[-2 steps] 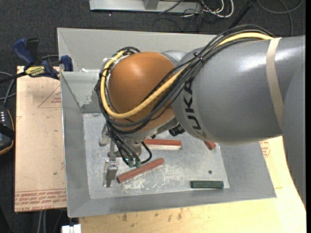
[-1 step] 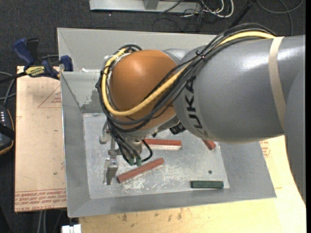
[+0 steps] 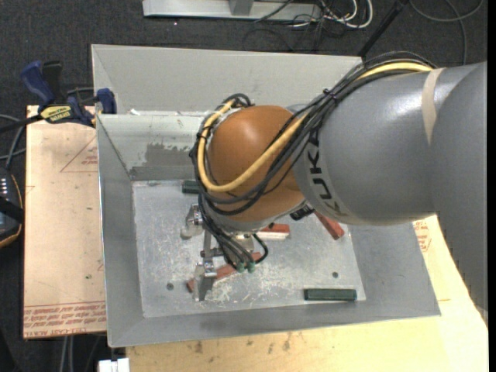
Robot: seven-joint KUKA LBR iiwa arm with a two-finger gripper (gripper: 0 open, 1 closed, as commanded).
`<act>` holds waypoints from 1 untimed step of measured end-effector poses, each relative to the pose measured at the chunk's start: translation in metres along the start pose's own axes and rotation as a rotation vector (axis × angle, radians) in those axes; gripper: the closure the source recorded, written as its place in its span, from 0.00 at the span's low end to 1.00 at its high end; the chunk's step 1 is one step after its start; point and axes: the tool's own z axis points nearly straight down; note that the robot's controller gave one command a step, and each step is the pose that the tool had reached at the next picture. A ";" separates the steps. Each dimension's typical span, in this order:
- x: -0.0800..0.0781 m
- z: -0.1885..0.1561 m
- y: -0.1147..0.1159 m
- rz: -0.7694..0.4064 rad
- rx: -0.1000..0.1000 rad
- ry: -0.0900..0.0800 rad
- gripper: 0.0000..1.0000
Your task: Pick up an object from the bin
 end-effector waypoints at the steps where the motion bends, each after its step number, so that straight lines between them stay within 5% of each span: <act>1: 0.000 0.034 -0.012 0.070 0.003 0.005 0.00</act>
Offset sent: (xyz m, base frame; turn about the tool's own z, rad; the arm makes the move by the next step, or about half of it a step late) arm 0.0174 -0.0667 -0.0795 -0.0179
